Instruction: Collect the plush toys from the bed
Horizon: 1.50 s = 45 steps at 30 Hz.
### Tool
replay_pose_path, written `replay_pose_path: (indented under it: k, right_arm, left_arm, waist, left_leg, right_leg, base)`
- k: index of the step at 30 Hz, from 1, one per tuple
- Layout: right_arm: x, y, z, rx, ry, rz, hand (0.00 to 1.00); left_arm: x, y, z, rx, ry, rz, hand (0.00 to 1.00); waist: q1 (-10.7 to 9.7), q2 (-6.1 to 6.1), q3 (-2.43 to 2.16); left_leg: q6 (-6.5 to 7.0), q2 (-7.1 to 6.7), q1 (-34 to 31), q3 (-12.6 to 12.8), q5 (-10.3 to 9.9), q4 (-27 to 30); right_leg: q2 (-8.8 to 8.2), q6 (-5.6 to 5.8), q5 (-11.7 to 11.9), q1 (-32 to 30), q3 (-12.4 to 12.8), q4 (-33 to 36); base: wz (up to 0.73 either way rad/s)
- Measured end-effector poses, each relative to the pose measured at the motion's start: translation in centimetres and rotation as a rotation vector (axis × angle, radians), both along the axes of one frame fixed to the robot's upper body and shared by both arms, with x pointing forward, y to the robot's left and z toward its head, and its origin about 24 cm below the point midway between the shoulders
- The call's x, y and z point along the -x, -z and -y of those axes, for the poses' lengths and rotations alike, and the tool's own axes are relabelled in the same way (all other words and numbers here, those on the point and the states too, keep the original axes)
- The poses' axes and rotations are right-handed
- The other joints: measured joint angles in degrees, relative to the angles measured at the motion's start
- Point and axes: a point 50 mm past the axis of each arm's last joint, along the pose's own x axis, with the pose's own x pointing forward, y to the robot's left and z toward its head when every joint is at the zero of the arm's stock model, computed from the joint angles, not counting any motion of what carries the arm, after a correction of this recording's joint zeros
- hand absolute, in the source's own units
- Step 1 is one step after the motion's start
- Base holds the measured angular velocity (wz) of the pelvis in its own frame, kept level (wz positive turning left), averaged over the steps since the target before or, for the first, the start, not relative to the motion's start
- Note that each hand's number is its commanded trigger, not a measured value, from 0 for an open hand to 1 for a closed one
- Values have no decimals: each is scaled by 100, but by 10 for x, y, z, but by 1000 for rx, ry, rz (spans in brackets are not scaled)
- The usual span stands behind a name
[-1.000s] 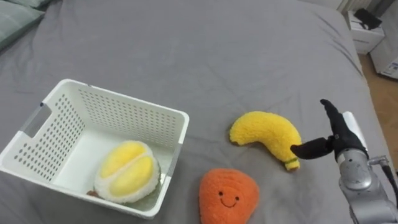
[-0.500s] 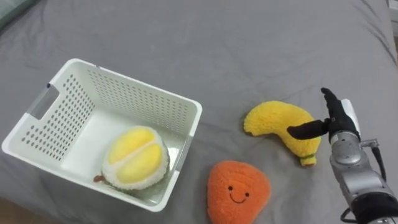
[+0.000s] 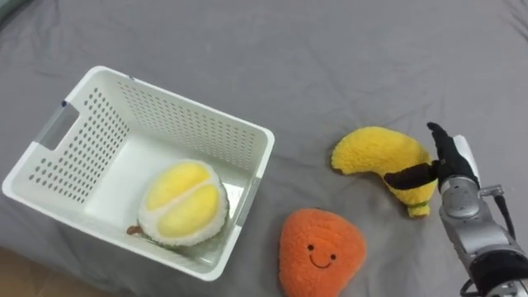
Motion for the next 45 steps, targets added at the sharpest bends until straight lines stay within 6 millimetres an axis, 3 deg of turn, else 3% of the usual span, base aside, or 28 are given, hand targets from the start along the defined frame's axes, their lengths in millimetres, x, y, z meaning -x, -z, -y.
replay_pose_path:
  k: [10, 15, 16, 17, 18, 19, 28, 45]
  right_arm:
    - [0, 4, 3, 80, -29, -71, 0]
    - [-2, 1, 8, 104, -28, -82, 0]
    - [-2, 0, 8, 109, -32, -82, 11]
    - [-3, 0, 7, 113, -37, -82, 41]
    - [-4, -1, 6, 118, -44, -81, 85]
    - [-4, 0, 6, 118, -47, -80, 100]
    - [-3, -8, 21, 163, -15, -66, 100]
    - [-2, -4, 17, 152, -80, -108, 100]
  left_arm:
    - [-3, 1, 2, 0, 40, -6, 0]
    - [0, 2, 3, 3, 52, -24, 0]
    - [1, 2, 3, 4, 49, -24, 0]
    - [1, 2, 3, 4, 48, -24, 0]
    - [0, 2, 3, 7, 42, -19, 0]
    - [0, 2, 3, 8, 38, -17, 0]
    - [-2, 1, 2, -1, 37, -8, 0]
    - [-5, 0, 2, -6, 43, 2, 0]
  waist:
    - [314, -3, 15]
    - [315, 7, 45]
    - [316, 8, 46]
    - [316, 8, 46]
    - [317, 9, 46]
    - [317, 23, 58]
    - [318, 53, 72]
    - [317, 145, 39]
  left_leg:
    - [2, -9, -75, -22, 8, 3]
    - [8, -33, -113, -87, 23, 8]
    - [9, -34, -126, -92, 24, 13]
    - [9, -34, -138, -94, 24, 17]
    - [9, -37, -172, -96, 25, 27]
    - [10, -40, -186, -102, 25, 43]
    - [10, -40, -199, -114, 25, 45]
    - [10, -41, -198, -95, 25, 102]
  right_leg:
    - [-9, 0, -2, -83, 9, 2]
    - [-24, 1, -3, -95, -18, 0]
    - [-25, 1, -3, -104, -30, 0]
    - [-26, 1, -3, -113, -35, 0]
    - [-27, 1, -3, -140, -45, -1]
    - [-29, 1, -3, -145, -43, -3]
    - [-23, 1, -3, -151, -73, -4]
    - [-30, 1, -3, -142, -38, 16]
  base:
    - [1]
    - [6]
    - [4]
    - [0]
    - [0]
    - [0]
    - [0]
    - [0]
